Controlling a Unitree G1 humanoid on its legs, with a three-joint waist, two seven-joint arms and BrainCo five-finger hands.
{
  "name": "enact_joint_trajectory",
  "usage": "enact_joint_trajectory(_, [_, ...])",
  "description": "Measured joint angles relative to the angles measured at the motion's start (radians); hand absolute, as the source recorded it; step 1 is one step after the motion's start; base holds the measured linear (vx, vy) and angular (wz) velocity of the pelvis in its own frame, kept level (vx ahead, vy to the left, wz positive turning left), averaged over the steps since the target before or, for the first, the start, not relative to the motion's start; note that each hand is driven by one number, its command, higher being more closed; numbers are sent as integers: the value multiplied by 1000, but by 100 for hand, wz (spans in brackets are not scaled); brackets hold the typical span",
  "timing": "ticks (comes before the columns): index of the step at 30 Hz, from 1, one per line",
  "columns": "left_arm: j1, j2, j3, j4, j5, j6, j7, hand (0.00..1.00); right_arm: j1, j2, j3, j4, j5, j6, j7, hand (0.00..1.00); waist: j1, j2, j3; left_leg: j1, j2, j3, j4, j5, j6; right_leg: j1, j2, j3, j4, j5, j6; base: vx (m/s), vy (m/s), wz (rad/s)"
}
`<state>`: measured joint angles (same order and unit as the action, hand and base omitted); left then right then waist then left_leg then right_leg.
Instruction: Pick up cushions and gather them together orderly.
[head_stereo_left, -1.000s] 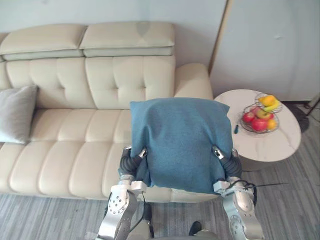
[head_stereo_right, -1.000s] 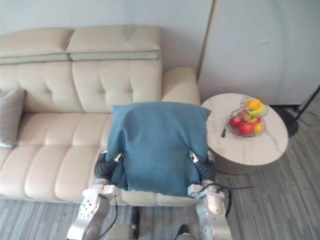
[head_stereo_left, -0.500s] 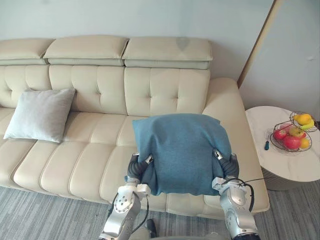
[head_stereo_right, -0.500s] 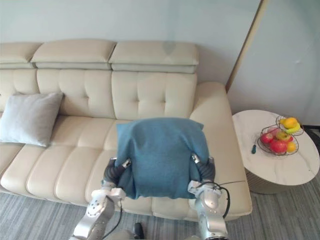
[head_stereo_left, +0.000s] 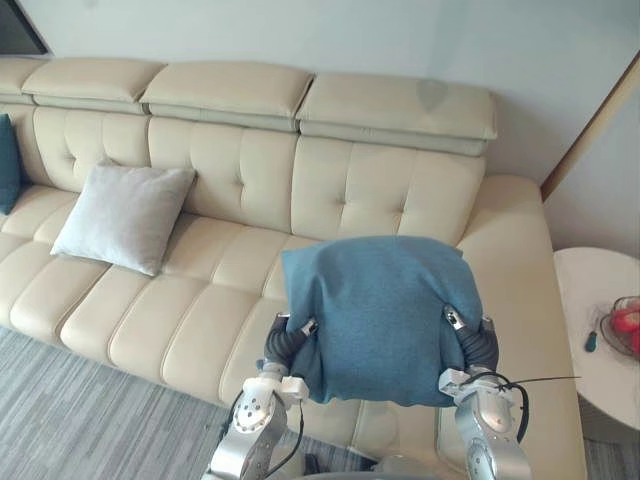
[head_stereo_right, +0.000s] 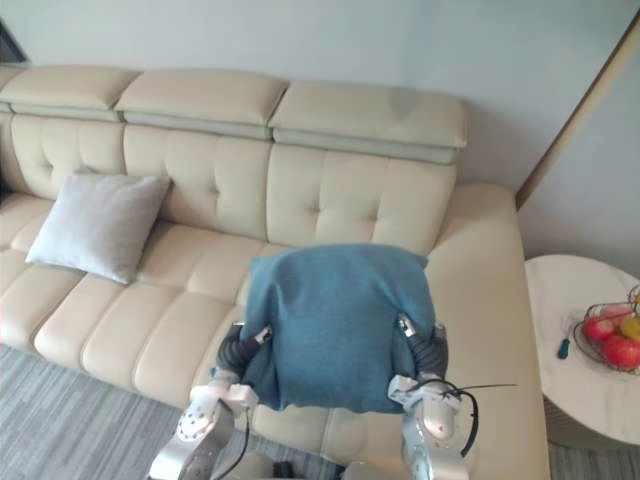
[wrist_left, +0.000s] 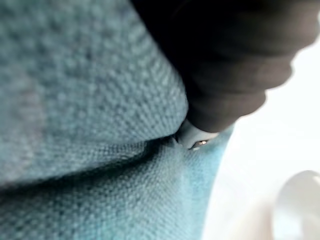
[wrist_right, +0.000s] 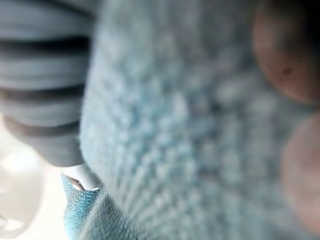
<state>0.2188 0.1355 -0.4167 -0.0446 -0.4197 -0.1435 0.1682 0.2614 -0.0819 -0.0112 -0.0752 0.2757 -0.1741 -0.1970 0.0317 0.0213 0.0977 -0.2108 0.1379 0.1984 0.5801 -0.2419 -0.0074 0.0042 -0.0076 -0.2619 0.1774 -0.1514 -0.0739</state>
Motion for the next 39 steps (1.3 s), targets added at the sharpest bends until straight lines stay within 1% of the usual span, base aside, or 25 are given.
enact_joint_trajectory(1, [-6, -5, 1, -5, 4, -2, 0, 100, -2, 1, -1, 0, 0, -6, 0, 100, -1, 1, -1, 0, 28, -17, -73, 3, -6, -2, -3, 6, -4, 3, 5, 88, 109, -14])
enact_joint_trajectory(2, [-8, -6, 1, -5, 5, -1, 0, 100, 2, 1, -2, 2, 0, -6, 0, 100, -2, 2, -1, 5, 32, -30, -132, 16, -9, -2, -7, 9, -4, 4, 11, 133, 178, -7])
enact_joint_trajectory(3, [-9, -7, 1, -5, 5, -1, 0, 100, 8, 1, -5, 2, 0, -6, 0, 100, -4, 6, -4, 23, 38, -59, -213, 67, -19, -5, -10, 11, -3, 2, 28, 126, 216, -9])
enact_joint_trajectory(4, [-8, -8, 0, -1, 6, 3, 0, 100, 9, 5, -9, 20, -1, -5, 0, 100, -3, 13, -10, 56, 32, -96, -292, 122, -99, -6, -12, 36, -1, 1, 56, 138, 249, -5])
enact_joint_trajectory(5, [-7, -1, -2, -1, 7, 4, 0, 100, 13, 14, -10, 30, -2, -3, -1, 100, -4, 0, -13, 63, 13, -94, -311, 131, -92, -7, -24, 48, -10, 6, 64, 121, 256, -10])
enact_joint_trajectory(6, [-6, 8, -3, 0, 11, 4, 0, 100, 15, 30, -13, 43, -3, -3, 0, 100, -4, -20, -14, 79, -8, -78, -344, 142, -82, -9, -47, 60, -18, 12, 77, 84, 197, -5])
enact_joint_trajectory(7, [0, 14, -4, 0, 22, 5, 0, 100, 15, 42, -13, 56, -3, -1, 0, 100, -4, -32, -20, 92, -25, -68, -370, 150, -75, -4, -61, 68, -32, 17, 86, 78, 189, -11])
enact_joint_trajectory(9, [6, 22, -6, 0, 26, 5, 1, 100, 15, 44, -13, 66, -3, 5, 0, 100, -4, -39, -25, 136, -54, -49, -424, 165, -61, 8, -84, 87, -53, 25, 104, 65, 145, -14])
enact_joint_trajectory(11, [3, 33, -22, 1, 34, 5, 1, 100, 14, 39, -14, 94, -3, 4, 0, 100, -11, -39, -33, 176, -82, -43, -483, 185, -49, 35, -102, 103, -87, 35, 123, 39, 101, -6])
enact_joint_trajectory(13, [-5, 40, -33, 2, 47, 4, 3, 100, 10, 40, -17, 127, -3, 3, -1, 100, -21, -38, -51, 177, -94, -44, -515, 201, -43, 32, -108, 106, -111, 46, 131, 34, 67, 0])
enact_joint_trajectory(16, [-45, 46, -34, 45, 66, 5, 8, 100, -22, 40, -17, 187, -43, 5, -15, 100, -28, -37, -52, 177, -96, -41, -545, 219, -43, 25, -106, 114, -122, 59, 129, 9, 19, -8])
enact_joint_trajectory(20, [-121, 56, -30, 105, 85, 6, 58, 100, -130, 35, -8, 276, -111, 10, -52, 100, -28, -33, -48, 150, -90, -2, -594, 252, -45, -44, -88, 168, -147, 100, 119, -66, 8, -37])
enact_joint_trajectory(21, [-166, 57, -15, 128, 90, 6, 79, 100, -187, 24, 11, 294, -124, 13, -73, 100, -28, -29, -35, 124, -86, 13, -604, 265, -42, -78, -83, 186, -151, 118, 117, -112, 7, -42])
enact_joint_trajectory(24, [-339, 59, 35, 191, 106, 6, 143, 100, -350, 4, 47, 301, -159, 23, -126, 100, -28, -30, 59, 66, -78, 46, -611, 297, -35, -156, -74, 224, -156, 167, 116, -176, 17, -36])
enact_joint_trajectory(26, [-421, 61, 49, 217, 105, 6, 169, 100, -426, -3, 54, 303, -168, 26, -151, 100, -26, -31, 71, 6, -73, 56, -610, 314, -28, -222, -73, 233, -149, 186, 118, -177, 0, -19])
enact_joint_trajectory(27, [-530, 68, 65, 239, 104, 5, 218, 100, -526, -5, 54, 304, -188, 27, -200, 100, -24, -29, 82, -66, -70, 62, -608, 333, -23, -298, -73, 239, -145, 210, 120, -162, 1, -9])
enact_joint_trajectory(28, [-601, 71, 75, 253, 103, 5, 243, 100, -586, -6, 53, 304, -196, 28, -224, 100, -20, -29, 95, -96, -69, 63, -600, 338, -22, -328, -75, 241, -140, 217, 121, -140, 17, -5])
enact_joint_trajectory(30, [-697, 77, 88, 270, 102, 3, 277, 100, -665, -7, 53, 304, -199, 28, -260, 100, -18, -28, 100, -146, -65, 59, -576, 340, -21, -376, -78, 238, -118, 217, 121, -91, 19, 5])
enact_joint_trajectory(32, [-840, 95, 102, 281, 103, -4, 322, 100, -783, -16, 46, 303, -200, 27, -315, 100, -8, -25, 102, -210, -62, 52, -561, 341, -22, -441, -77, 232, -95, 217, 121, -70, 12, 8])
enact_joint_trajectory(33, [-888, 97, 103, 297, 105, -10, 332, 100, -819, -22, 37, 303, -202, 27, -327, 100, -4, -21, 108, -222, -62, 49, -563, 347, -23, -454, -77, 230, -90, 217, 121, -65, 12, 12])
enact_joint_trajectory(34, [-997, 99, 105, 339, 105, -21, 350, 100, -902, -36, 7, 307, -220, 27, -348, 100, 4, -13, 117, -252, -63, 44, -566, 365, -22, -490, -79, 224, -75, 217, 121, -51, 9, 14])
enact_joint_trajectory(35, [-1054, 101, 112, 362, 105, -26, 359, 100, -956, -44, -3, 322, -232, 25, -364, 100, 5, -8, 122, -270, -63, 40, -569, 374, -22, -508, -79, 220, -71, 218, 121, -48, 7, 14])
enact_joint_trajectory(36, [-1111, 103, 124, 387, 105, -34, 368, 0, -1018, -46, -15, 345, -237, 25, -374, 0, 5, -5, 127, -284, -63, 39, -578, 385, -24, -529, -79, 217, -65, 219, 120, -30, 5, 10])
enact_joint_trajectory(37, [-1191, 108, 139, 430, 106, -48, 389, 0, -1107, -50, -29, 394, -239, 23, -398, 0, 6, -3, 151, -286, -64, 37, -597, 401, -26, -541, -79, 214, -60, 219, 120, -28, 2, 7])
enact_joint_trajectory(39, [-1310, 107, 165, 515, 111, -58, 417, 0, -1239, -59, -58, 505, -240, 19, -429, 0, 6, 0, 186, -294, -66, 23, -619, 424, -32, -556, -78, 206, -57, 220, 118, -16, -3, 11])
